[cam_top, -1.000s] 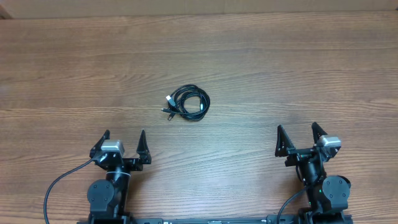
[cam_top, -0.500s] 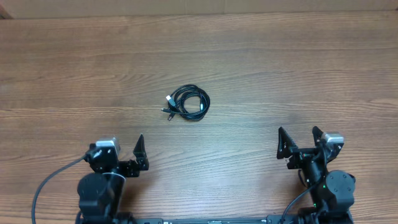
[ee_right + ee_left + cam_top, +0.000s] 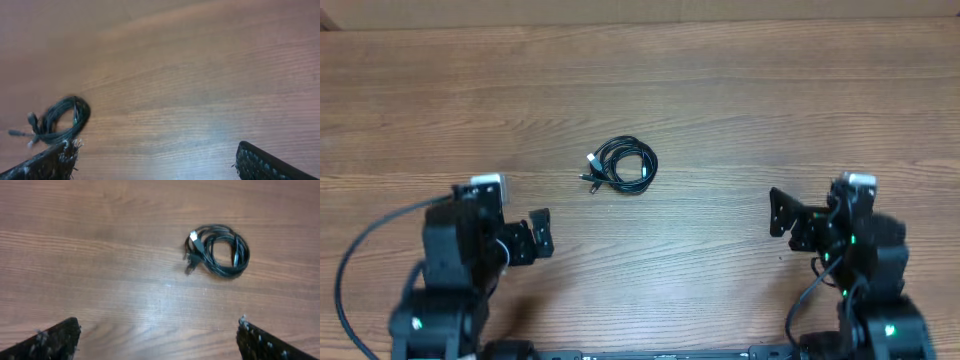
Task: Untangle cables
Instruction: 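Reach the left gripper forward to the black cable bundle and grasp it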
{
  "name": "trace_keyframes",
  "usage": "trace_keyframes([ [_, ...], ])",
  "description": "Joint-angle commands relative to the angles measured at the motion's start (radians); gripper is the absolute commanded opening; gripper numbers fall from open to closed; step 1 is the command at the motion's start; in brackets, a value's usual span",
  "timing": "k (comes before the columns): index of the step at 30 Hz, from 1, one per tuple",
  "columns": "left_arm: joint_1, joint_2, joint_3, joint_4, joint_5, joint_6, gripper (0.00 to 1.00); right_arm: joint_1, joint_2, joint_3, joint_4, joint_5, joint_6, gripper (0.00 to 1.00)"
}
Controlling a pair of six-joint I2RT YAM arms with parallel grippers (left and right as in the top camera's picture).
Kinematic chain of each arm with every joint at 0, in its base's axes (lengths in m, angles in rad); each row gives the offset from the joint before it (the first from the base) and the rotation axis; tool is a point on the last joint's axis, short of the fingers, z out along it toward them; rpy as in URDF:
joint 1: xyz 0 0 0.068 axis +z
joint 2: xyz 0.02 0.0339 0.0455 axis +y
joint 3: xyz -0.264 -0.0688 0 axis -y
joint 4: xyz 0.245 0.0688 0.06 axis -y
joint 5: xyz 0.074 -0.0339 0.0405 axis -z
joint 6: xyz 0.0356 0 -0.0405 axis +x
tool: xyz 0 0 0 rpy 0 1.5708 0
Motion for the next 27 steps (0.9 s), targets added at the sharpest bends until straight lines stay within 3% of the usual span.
trace_keyframes([
  [1, 0.007, 0.103, 0.138, -0.090, 0.020, -0.007, 1.00, 0.000, 0.125, 0.124, -0.071, -0.002, 0.003, 1.00],
  [10, 0.007, 0.232, 0.190, -0.125, 0.104, -0.019, 1.00, 0.000, 0.421, 0.371, -0.316, -0.082, 0.003, 1.00],
  [18, 0.001, 0.298, 0.193, 0.070, 0.181, -0.048, 1.00, 0.000, 0.465, 0.393, -0.198, -0.271, -0.013, 1.00],
  [27, -0.126, 0.509, 0.384, 0.134, 0.037, 0.029, 0.93, 0.006, 0.483, 0.434, -0.227, -0.236, -0.061, 1.00],
])
